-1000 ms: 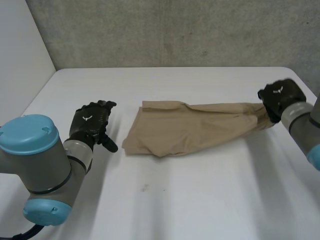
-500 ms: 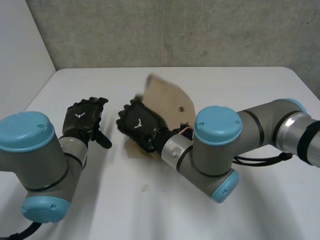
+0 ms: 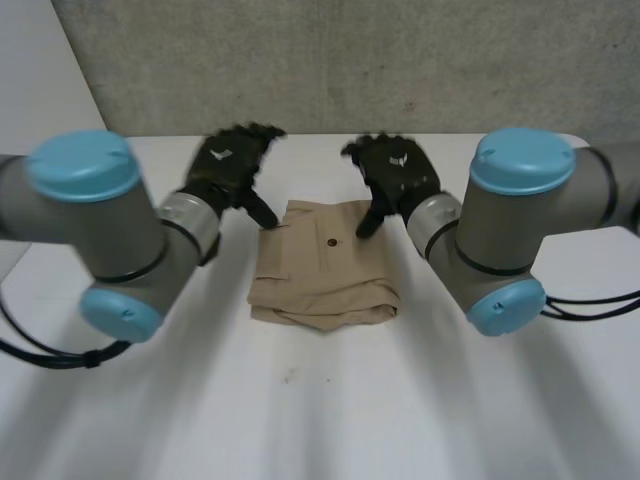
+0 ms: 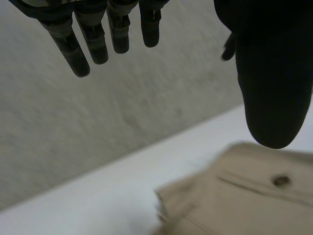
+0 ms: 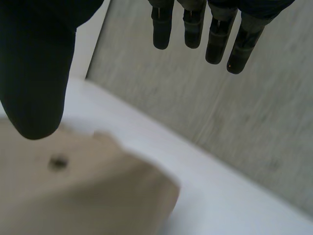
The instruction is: Fold the shorts.
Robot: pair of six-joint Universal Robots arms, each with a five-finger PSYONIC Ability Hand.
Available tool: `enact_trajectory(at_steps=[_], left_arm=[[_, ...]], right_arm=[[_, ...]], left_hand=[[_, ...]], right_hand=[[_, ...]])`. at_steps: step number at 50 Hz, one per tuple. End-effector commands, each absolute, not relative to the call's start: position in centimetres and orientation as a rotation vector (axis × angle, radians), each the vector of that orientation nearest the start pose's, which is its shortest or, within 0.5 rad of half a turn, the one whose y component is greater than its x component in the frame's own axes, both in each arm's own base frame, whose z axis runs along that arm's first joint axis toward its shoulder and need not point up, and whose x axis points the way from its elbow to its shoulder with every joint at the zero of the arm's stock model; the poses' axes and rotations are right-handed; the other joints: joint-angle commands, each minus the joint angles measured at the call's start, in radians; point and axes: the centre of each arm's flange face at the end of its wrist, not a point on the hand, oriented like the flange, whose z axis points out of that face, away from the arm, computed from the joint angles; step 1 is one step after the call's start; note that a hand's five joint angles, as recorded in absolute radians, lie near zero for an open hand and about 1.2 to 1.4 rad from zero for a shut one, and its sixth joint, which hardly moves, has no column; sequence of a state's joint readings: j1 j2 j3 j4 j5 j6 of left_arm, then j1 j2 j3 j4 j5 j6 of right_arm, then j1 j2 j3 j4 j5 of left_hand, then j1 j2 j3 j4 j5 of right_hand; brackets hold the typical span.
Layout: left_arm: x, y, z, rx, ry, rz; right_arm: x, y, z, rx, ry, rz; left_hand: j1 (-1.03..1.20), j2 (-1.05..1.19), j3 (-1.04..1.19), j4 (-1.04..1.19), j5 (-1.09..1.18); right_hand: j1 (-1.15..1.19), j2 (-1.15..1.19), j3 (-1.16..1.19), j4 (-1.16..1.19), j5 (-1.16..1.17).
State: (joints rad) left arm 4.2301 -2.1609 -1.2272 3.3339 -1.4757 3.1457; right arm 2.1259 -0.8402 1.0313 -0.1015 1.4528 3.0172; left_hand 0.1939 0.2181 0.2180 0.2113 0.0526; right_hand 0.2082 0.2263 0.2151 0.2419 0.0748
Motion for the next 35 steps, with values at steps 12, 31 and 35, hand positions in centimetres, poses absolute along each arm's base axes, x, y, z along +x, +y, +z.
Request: enact_trajectory(at_steps=[12, 31, 35], left_arm=[[-33.0, -32.6, 12.4, 0.759, 2.806, -1.819], [-31.1, -29.0, 26.0, 0.691, 2.594, -2.190], [-28.9, -27.6, 31.5, 0.591, 2.458, -2.361]], right_arm=[[33.7, -33.1, 12.4, -0.771, 2.279, -1.496], [32.4, -30.9, 28.6, -0.689, 1.902, -1.927], [30.0, -30.0, 33.1, -0.586, 1.803, -2.105]], left_hand=[[0.067, 0.042, 0.043, 0.049, 0.033], [0.011, -0.013, -0.013, -0.007, -0.022], [0.014, -0.010, -0.010, -0.004, -0.019]], right_hand=[[-0.034, -0.052, -0.041, -0.067, -0.075], [-0.034, -0.052, -0.041, -0.067, -0.075], [-0.034, -0.052, -0.041, -0.067, -0.075]])
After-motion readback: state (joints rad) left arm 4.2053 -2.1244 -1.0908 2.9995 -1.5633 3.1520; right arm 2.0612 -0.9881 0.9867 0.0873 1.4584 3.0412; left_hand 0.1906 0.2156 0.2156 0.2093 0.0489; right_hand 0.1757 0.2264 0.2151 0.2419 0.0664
